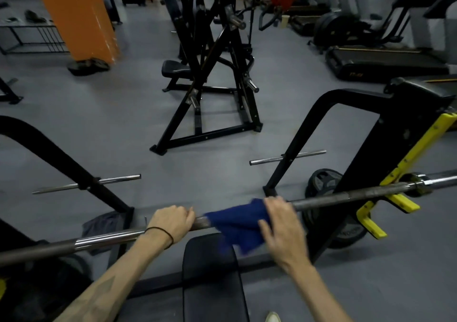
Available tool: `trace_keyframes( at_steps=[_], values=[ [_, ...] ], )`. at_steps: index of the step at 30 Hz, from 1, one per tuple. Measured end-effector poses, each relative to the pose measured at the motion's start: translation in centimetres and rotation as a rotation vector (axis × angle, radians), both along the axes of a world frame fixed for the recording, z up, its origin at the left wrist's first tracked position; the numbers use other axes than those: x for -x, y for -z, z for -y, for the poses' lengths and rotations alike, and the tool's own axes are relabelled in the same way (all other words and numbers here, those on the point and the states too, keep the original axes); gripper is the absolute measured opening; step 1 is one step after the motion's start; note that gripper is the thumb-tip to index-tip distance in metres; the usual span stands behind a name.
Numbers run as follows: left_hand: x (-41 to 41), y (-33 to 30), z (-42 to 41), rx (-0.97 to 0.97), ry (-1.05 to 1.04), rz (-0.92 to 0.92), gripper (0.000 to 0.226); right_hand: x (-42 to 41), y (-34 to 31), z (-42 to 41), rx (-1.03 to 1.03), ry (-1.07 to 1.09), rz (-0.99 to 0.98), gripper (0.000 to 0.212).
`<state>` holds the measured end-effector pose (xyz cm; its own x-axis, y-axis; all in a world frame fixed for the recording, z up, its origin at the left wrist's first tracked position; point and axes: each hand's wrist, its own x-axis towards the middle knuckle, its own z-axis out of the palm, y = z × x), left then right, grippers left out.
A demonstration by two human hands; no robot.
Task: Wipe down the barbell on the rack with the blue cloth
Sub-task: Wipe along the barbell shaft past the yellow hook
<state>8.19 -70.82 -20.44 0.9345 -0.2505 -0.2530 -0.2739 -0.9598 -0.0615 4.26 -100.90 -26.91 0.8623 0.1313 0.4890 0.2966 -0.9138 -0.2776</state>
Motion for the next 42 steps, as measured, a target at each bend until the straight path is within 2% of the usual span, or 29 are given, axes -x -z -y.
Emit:
trace_keyframes(
  at_steps=[1, 3, 4, 5, 7, 9, 10, 11, 13, 15, 17, 19, 21, 25, 29, 31, 33, 36, 38, 40, 42],
  values=[
    [-0.6, -0.5, 0.0, 0.065, -0.109, -0.170, 0.025, -0.1, -0.4, 1.7, -0.048, 0.081, -0.001, 0.059],
    [-1.3, -1.3, 0.1, 0.342, -0.399, -0.512, 0.032, -0.6, -0.6, 0.5, -0.201, 0.250, -0.032, 0.065],
    [-1.7, -1.3, 0.3, 0.432, -0.485, -0.596, 0.037, -0.7, -0.6, -2.1, -0.282, 0.322, -0.045, 0.067],
    [-2.1, -1.2, 0.6, 0.437, -0.507, -0.613, 0.041, -0.3, -0.7, -5.4, -0.348, 0.306, -0.047, 0.067],
    [-2.0, -1.2, 1.2, 0.295, -0.372, -0.411, 0.037, 1.7, -0.4, -11.5, -0.338, 0.028, -0.104, 0.066],
    [-1.2, -0.4, 1.7, 0.086, -0.204, -0.075, 0.024, 3.3, 0.0, -12.3, -0.124, -0.225, -0.139, 0.069],
    [-0.3, 0.1, 1.4, 0.014, -0.181, 0.043, 0.015, 2.8, 0.1, -10.4, -0.035, -0.265, -0.106, 0.068],
    [0.6, 0.7, 1.1, 0.036, -0.165, 0.194, 0.006, 2.2, 0.4, -8.1, 0.029, -0.249, -0.063, 0.065],
    [2.0, 3.0, 0.4, 0.122, -0.036, 0.435, 0.016, 1.4, 0.4, -3.6, 0.030, -0.085, -0.039, 0.062],
    [2.7, 3.4, 0.7, 0.226, -0.099, 0.487, 0.037, 1.4, 0.0, -2.5, -0.112, 0.119, -0.098, 0.063],
    [2.2, 3.2, 1.2, 0.280, -0.185, 0.549, 0.042, 1.6, -0.1, -5.9, -0.263, 0.222, -0.137, 0.069],
    [2.1, 3.5, 1.6, 0.300, -0.164, 0.597, 0.041, 2.6, -0.1, -8.8, -0.313, 0.188, -0.156, 0.073],
    [2.3, 3.8, 1.4, 0.320, -0.161, 0.594, 0.041, 3.6, 0.3, -8.5, -0.240, 0.084, -0.157, 0.071],
    [2.3, 3.9, 1.2, 0.314, -0.156, 0.644, 0.042, 4.1, 0.5, -4.2, -0.064, 0.026, -0.058, 0.058],
    [2.3, 4.0, 1.5, 0.313, -0.159, 0.655, 0.044, 3.2, -2.4, -4.4, -0.254, 0.191, 0.028, 0.036],
    [2.3, 3.9, 1.6, 0.297, -0.176, 0.658, 0.044, 1.5, -4.8, -5.7, -0.356, 0.152, 0.079, 0.026],
    [2.2, 3.7, 1.6, 0.291, -0.185, 0.649, 0.044, -0.9, -5.3, -6.5, -0.302, 0.093, 0.055, 0.030],
    [2.3, 3.7, 1.5, 0.277, -0.181, 0.615, 0.045, -3.6, -3.3, -6.9, -0.109, 0.254, -0.080, 0.042],
    [2.2, 4.0, 1.6, 0.271, -0.193, 0.614, 0.048, -3.1, -1.9, -9.1, -0.058, 0.272, -0.087, 0.042],
    [1.9, 4.1, 1.6, 0.254, -0.202, 0.614, 0.048, -1.4, -1.1, -12.2, -0.013, 0.096, -0.059, 0.039],
    [1.9, 4.2, 1.2, 0.243, -0.174, 0.610, 0.046, -0.7, -0.9, -11.7, 0.060, -0.122, -0.008, 0.042]
  ],
)
